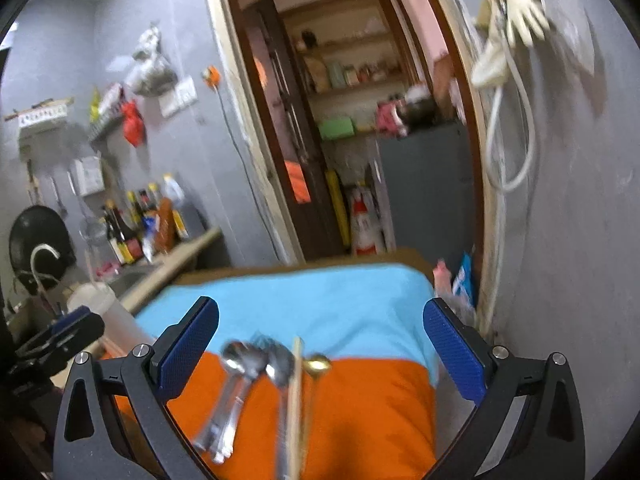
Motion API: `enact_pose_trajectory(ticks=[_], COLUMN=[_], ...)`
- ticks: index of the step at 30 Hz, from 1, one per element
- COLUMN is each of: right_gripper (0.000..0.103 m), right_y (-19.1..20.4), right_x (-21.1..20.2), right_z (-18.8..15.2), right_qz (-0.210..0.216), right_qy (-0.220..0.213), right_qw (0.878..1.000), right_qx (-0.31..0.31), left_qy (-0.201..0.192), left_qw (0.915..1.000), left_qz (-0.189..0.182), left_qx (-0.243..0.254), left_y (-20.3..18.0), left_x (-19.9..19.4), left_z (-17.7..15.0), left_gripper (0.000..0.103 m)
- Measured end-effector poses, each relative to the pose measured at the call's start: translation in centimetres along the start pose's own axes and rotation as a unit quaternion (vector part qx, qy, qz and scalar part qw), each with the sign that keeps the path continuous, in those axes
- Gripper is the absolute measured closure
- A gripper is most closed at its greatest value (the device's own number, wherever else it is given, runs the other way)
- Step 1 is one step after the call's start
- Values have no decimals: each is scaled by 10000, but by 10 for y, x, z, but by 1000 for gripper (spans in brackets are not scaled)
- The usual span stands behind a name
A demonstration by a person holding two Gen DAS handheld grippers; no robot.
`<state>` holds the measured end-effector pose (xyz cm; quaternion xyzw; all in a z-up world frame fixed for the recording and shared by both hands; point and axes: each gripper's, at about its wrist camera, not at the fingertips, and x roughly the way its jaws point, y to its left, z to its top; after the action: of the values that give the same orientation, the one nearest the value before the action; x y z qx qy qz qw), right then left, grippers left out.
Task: Organize utensils
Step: 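Grasp a silver spoon with the left tool while the right tool grasps the gold spoon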
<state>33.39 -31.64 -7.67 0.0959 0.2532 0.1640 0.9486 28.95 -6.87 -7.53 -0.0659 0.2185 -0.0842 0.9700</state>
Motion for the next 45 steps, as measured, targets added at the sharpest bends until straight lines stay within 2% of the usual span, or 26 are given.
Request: enact_pose_trajectory(ticks=[4, 9, 14, 16, 18, 20, 23, 25, 27, 33, 41, 45], right_gripper=[4, 21, 36, 43, 49, 53, 61, 62, 62, 62, 62, 62], right_y=[-11, -15, -13, -13, -12, -9, -6, -5, -4, 2, 10, 16], right_x=[22, 51, 78, 86, 91, 97, 103, 106, 108, 115, 122, 127], right_z=[-13, -23, -29, -31, -30, -31, -32, -32, -31, -31, -33, -34], right_qz=[-95, -99, -49, -8, 16, 61, 129, 139, 145, 75, -53, -155], right_qy=[399, 912, 1397, 1548, 1647, 1729, 1866, 1909, 1943, 2067, 2205, 2253], right_qw=[9991, 9958, 9901, 9879, 9862, 9848, 9821, 9812, 9805, 9775, 9725, 9695], right_qx=[55, 3, -92, -126, -147, -152, -204, -224, -241, -424, -748, -953], left_qy=[258, 667, 949, 1090, 1281, 1509, 1790, 1932, 2057, 2106, 2063, 1998], left_qw=[9997, 9976, 9952, 9937, 9913, 9874, 9812, 9773, 9736, 9707, 9704, 9730], left_qz=[-4, 173, 172, 131, 43, -43, -182, -255, -312, -554, -730, -724], left_qx=[-8, 37, -139, -208, -307, -466, -703, -827, -941, -1012, -1023, -896], left_y=[-5, -8, 5, 12, 18, 25, 36, 41, 47, 54, 55, 49], left_x=[24, 56, 84, 95, 105, 115, 127, 132, 136, 135, 135, 134], left_z=[-11, -18, -22, -21, -21, -22, -25, -26, -27, -21, -20, -17], left_gripper=[3, 4, 7, 13, 33, 45, 54, 60, 71, 86, 98, 101])
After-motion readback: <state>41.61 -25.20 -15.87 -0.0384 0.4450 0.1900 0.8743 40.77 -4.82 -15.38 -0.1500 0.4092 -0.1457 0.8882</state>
